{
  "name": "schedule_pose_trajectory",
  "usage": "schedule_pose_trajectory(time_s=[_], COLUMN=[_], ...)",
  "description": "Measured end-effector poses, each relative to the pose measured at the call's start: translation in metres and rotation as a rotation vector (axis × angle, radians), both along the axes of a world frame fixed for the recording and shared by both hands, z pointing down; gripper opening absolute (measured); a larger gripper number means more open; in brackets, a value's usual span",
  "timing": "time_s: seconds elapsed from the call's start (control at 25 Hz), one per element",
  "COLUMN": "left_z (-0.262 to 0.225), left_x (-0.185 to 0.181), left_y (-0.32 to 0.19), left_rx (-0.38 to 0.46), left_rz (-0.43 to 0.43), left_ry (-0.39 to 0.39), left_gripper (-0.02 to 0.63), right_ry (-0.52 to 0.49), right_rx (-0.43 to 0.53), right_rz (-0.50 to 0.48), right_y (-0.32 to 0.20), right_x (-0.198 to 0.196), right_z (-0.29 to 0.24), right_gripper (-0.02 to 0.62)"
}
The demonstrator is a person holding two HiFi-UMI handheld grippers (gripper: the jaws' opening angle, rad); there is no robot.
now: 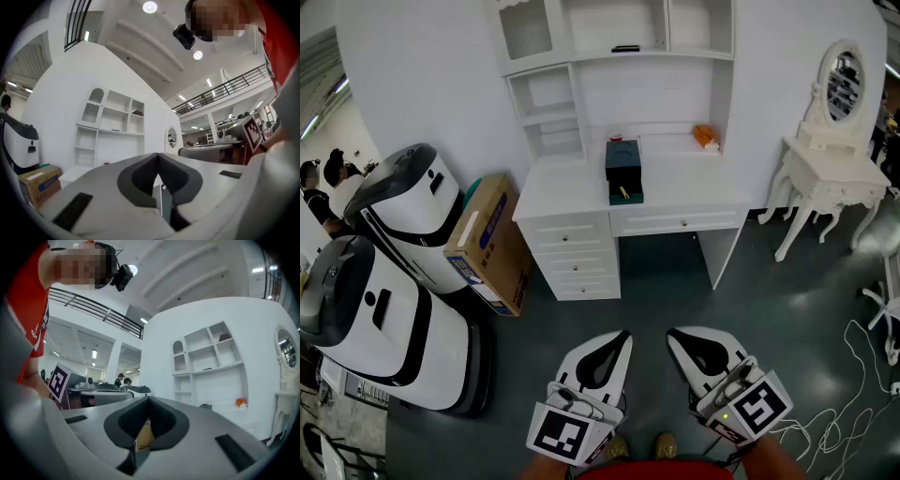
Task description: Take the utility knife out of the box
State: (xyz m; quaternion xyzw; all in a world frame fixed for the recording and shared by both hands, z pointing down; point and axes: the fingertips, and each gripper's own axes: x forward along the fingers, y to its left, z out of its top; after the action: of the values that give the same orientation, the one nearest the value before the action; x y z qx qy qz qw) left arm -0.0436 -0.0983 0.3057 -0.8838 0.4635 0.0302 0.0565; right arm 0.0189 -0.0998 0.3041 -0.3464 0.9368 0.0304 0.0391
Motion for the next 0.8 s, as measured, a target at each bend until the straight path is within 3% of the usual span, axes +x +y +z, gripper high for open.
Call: schedule_pose_trajectory(time_s=[0.8], left_z=[0.0044], left_x=[-0.0017], left_y=[-0.0021], left_rx=[-0.028], left_rz=[-0.002], left_ry=[0.008], left_gripper=[0.031], right_ry=[-0.035], right_rx=[-0.009], right_rz=[-0.024], right_y=[-0.0007], right_x=[-0.0055], right_z=[-0.0005], right_gripper=[0.006])
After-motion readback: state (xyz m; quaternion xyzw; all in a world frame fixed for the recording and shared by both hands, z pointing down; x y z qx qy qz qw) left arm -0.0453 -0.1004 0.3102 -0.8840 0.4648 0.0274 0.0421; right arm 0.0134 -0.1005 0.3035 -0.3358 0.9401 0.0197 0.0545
